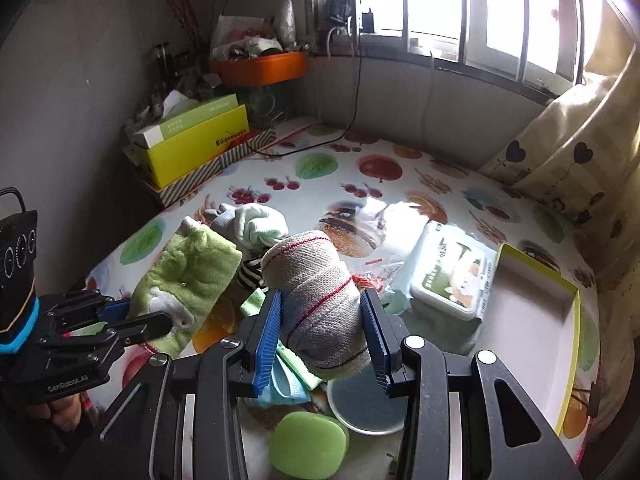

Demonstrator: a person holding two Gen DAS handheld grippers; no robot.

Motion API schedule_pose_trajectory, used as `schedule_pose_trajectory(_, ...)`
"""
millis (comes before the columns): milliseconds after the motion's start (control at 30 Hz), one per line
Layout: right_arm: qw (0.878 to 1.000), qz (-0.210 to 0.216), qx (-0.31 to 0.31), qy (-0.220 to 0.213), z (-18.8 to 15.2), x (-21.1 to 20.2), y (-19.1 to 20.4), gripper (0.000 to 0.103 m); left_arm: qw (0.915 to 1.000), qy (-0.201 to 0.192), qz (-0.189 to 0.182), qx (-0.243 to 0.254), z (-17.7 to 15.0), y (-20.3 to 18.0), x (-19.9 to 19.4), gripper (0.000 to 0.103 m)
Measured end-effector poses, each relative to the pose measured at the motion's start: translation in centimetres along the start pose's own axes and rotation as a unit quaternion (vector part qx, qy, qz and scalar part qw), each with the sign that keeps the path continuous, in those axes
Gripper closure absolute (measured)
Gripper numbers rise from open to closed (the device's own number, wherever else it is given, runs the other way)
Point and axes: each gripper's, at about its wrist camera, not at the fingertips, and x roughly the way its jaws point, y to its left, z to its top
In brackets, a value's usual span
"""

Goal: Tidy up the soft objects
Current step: 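Grasp the cream red-striped sock with the right gripper while the left lifts the towel, then lower the sock and towel into the yellow-rimmed box and open both grippers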

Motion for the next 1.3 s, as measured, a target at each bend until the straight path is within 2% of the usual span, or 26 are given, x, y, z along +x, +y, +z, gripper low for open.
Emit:
schedule_pose_trajectory(233, 0.997, -0.043, 0.061, -0.036, -2.4, -4.1, -5.7, 0.065, 0.9988, -0.010, -0.022, 0.042, 2.1, -4.3, 0.8, 0.077)
schedule_pose_trajectory(400, 0.991, -0.071, 0.108, -0.038, -4.5, -5.3, -9.9, 0.065, 0.9964, -0.008, -0.045, 0.071, 3.1, -8.0, 1.9, 0.077)
schedule_pose_trajectory(600, 0.985, -0.088, 0.147, -0.027, -7.4, -5.4, -12.9, 0.064, 0.9916, 0.004, -0.078, 0.103, 3.8, -12.6, 3.7, 0.077)
schedule_pose_trajectory(733, 0.980, -0.098, 0.169, -0.020, -9.1, -5.3, -14.7, 0.064, 0.9879, 0.020, -0.096, 0.120, 3.8, -15.2, 5.3, 0.077)
schedule_pose_trajectory(1033, 0.973, -0.095, 0.212, 0.003, -11.8, -3.4, -17.6, 0.063, 0.9823, 0.080, -0.094, 0.141, 2.4, -18.9, 9.9, 0.077)
schedule_pose_trajectory(1167, 0.972, -0.090, 0.219, -0.007, -11.9, -3.5, -18.0, 0.062, 0.9795, 0.095, -0.097, 0.148, 2.2, -19.9, 11.5, 0.077)
schedule_pose_trajectory(1300, 0.971, -0.093, 0.219, -0.025, -11.7, -4.5, -18.4, 0.055, 0.9775, 0.111, -0.097, 0.151, 2.1, -20.6, 13.0, 0.077)
